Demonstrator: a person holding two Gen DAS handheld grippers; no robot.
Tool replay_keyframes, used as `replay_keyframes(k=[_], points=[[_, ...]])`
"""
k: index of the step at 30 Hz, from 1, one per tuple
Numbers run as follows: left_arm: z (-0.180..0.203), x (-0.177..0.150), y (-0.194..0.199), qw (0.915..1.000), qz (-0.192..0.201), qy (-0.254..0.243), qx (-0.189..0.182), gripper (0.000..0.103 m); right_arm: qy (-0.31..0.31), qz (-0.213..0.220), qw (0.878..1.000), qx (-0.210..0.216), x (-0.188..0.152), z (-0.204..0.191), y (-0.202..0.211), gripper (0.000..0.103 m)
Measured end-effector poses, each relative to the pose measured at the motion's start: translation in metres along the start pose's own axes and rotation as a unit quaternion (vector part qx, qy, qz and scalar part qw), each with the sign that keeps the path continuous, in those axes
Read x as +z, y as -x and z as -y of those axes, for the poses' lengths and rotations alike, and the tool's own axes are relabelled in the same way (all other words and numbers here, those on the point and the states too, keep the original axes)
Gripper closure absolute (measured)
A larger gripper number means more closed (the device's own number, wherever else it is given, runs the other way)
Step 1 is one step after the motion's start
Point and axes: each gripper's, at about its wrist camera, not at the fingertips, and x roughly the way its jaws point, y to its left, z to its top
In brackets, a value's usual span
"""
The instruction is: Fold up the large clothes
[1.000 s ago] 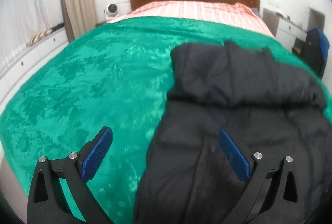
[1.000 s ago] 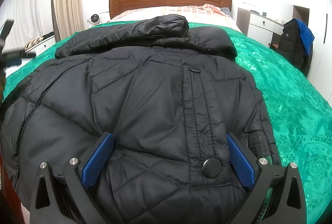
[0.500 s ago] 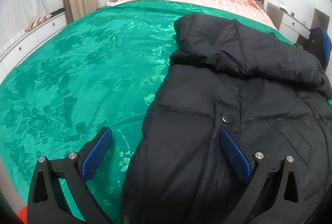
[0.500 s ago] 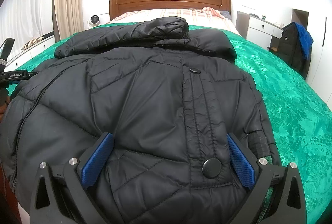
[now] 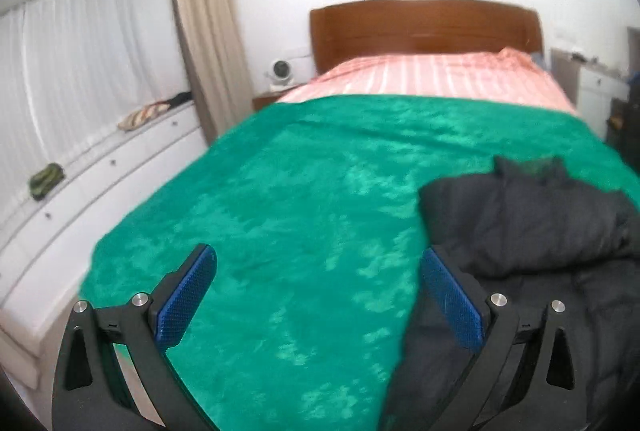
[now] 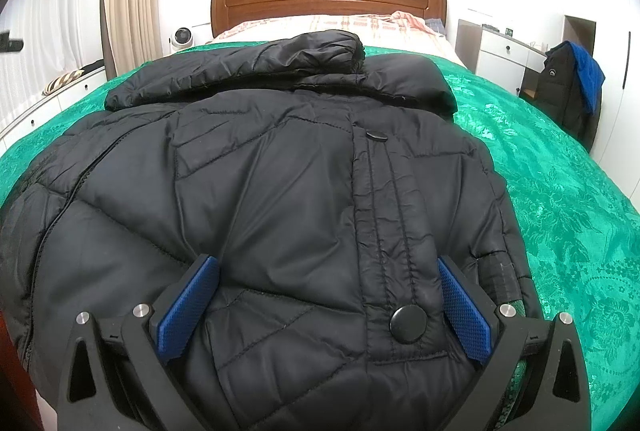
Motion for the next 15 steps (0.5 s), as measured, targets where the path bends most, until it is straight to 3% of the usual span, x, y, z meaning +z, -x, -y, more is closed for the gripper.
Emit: replay_keyframes(k=[4,8,11,15], points=[[0.033,-0.030,-0.028,0.9961,-0.036,0.007,-0.080,0.001,0.000,0.001,1.000,0.000,0.000,0.000,0.000,0.000],[0.072,-0.085,-0.066,0.9847,-0.085,0.034,-0.148,0.001,0.001,0.004,1.000,-0.001,0.000,0.000,0.000,0.000],[0.092,-0.119,-0.086,0.9795,-0.121,0.045,-0.155,0.001,0.001,0.007,1.000,-0.001,-0.002,0.000,0.000,0.000],[0.097,-0.135,-0.087,0.9849,-0.102,0.025,-0.138,0.001,0.003,0.009,1.000,-0.002,-0.002,-0.001,0.001,0.000]])
